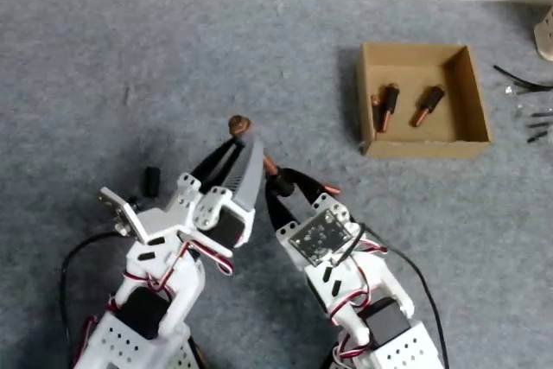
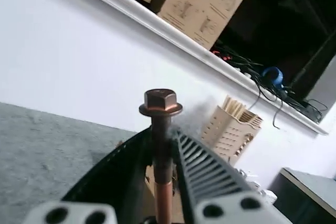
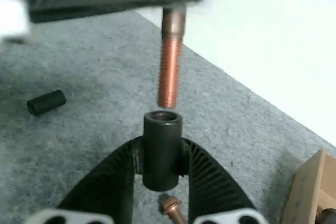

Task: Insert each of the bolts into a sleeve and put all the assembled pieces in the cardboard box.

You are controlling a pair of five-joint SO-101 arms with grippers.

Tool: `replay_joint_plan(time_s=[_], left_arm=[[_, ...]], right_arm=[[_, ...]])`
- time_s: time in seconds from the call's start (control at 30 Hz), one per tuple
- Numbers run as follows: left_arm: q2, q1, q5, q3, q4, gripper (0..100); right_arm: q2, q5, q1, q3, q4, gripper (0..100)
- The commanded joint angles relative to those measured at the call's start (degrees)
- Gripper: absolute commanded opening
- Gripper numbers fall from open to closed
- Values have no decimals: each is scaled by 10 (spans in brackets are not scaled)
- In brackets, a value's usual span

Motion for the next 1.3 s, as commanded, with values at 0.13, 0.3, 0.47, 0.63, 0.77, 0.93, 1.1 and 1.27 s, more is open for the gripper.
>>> replay_joint_plan(time_s=[0.13, 0.3, 0.47, 0.63, 0.77, 0.93, 1.1, 1.27], left_arm=[[-9, 13, 1, 14, 3, 7], [-9, 17, 1, 15, 31, 7], [-9, 17, 1, 15, 58, 7], [-9, 29, 1, 15, 84, 7], [-9, 29, 1, 15, 91, 7], [-9, 33, -28, 15, 91, 7], [-9, 38, -49, 15, 91, 7], [-9, 40, -47, 15, 93, 7]], right_arm=[[-6, 7, -7, 33, -6, 4], [-6, 7, -7, 34, -6, 4], [-6, 7, 10, 31, -6, 4], [-6, 5, 17, 31, -6, 4], [-6, 5, 15, 31, -6, 4], [-6, 5, 10, 34, -5, 4], [-6, 5, 0, 30, 1, 4], [-6, 4, -1, 29, 34, 4]])
